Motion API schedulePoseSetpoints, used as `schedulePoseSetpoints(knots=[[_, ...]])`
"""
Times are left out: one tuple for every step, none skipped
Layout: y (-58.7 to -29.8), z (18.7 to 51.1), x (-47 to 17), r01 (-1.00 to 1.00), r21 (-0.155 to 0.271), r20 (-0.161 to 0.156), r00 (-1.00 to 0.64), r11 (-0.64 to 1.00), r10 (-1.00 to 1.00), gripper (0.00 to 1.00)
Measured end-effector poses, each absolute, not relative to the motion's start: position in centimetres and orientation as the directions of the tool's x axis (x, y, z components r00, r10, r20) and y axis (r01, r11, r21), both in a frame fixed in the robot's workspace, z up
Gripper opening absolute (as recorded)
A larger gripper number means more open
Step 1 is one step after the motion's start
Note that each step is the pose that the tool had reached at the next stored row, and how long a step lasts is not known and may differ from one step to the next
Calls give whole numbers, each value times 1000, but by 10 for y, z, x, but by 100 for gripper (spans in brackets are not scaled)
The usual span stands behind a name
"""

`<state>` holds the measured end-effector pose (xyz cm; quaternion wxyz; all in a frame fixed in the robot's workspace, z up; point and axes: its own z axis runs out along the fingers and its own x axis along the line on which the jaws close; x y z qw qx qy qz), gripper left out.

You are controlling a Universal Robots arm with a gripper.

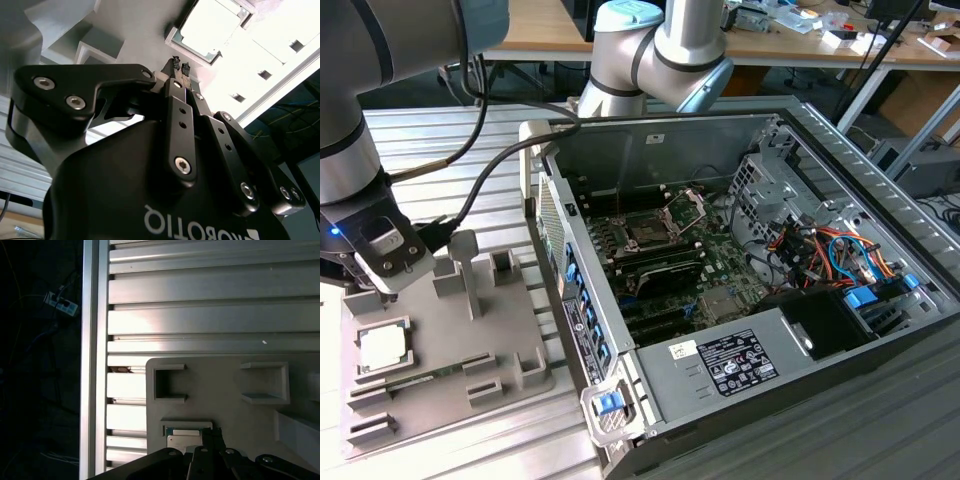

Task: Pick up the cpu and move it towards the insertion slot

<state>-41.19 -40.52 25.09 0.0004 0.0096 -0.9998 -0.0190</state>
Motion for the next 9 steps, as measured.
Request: schedulePoseSetpoints(knots=[[-405, 251, -412, -19, 38, 0, -1000, 999, -19, 11], [-405, 251, -412, -19, 38, 1, -1000, 999, -19, 11], [-405, 251, -412, -19, 38, 0, -1000, 999, -19, 11], [-405, 250, -412, -19, 38, 0, -1000, 999, -19, 11], [-405, 250, -413, -19, 38, 0, -1000, 999, -19, 11], [-405, 250, -413, -19, 38, 0, -1000, 999, -19, 11], [-405, 250, -413, -19, 38, 1, -1000, 999, -19, 11], [-405, 250, -413, -19, 38, 1, -1000, 999, -19, 11], [-405, 250, -413, -19, 38, 0, -1000, 999, -19, 11]])
